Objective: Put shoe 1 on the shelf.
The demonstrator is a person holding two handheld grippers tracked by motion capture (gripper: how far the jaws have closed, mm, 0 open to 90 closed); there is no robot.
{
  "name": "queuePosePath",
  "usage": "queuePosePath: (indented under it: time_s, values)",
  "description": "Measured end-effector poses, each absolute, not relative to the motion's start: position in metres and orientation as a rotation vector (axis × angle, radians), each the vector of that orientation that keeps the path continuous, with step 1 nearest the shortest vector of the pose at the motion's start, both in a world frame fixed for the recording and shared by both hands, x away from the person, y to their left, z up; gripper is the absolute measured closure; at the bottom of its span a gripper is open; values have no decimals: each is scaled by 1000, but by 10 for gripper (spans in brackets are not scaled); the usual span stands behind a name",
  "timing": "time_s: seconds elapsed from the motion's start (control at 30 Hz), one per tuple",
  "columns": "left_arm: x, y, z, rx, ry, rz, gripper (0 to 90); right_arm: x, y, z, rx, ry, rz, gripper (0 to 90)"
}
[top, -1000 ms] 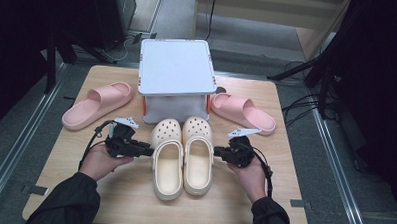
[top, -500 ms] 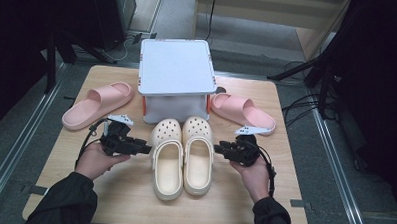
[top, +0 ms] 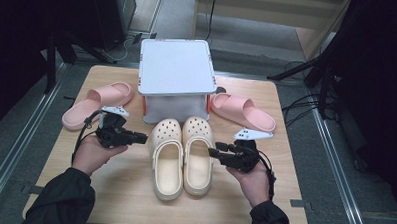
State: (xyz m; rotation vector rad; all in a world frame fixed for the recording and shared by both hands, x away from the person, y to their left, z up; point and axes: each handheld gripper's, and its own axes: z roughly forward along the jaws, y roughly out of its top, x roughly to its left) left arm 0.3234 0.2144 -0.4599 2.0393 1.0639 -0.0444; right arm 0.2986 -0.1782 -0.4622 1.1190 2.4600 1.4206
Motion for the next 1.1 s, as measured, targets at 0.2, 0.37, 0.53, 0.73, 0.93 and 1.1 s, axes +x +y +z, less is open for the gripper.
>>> queuePosePath:
  time_s: [0.2, 0.37, 0.53, 0.73, 0.93, 1.1]
  values:
    - [339, 212, -442, 2058, 1052, -4, 821, 290, -171, -459, 1088, 2489, 1435, 569]
    - [355, 214, -426, 2061, 1053, 14, 860, 282, -163, -461, 1071, 2513, 1431, 555]
    - [369, 213, -397, 2056, 1029, 79, 867, 278, -154, -463, 1054, 2539, 1429, 541]
    - [393, 209, -372, 2060, 1029, 128, 866, 278, -144, -466, 1042, 2558, 1435, 522]
    - [417, 205, -363, 2068, 1047, 173, 864, 279, -136, -469, 1049, 2558, 1446, 499]
    - [427, 205, -368, 2071, 1062, 178, 864, 281, -125, -473, 1056, 2563, 1431, 443]
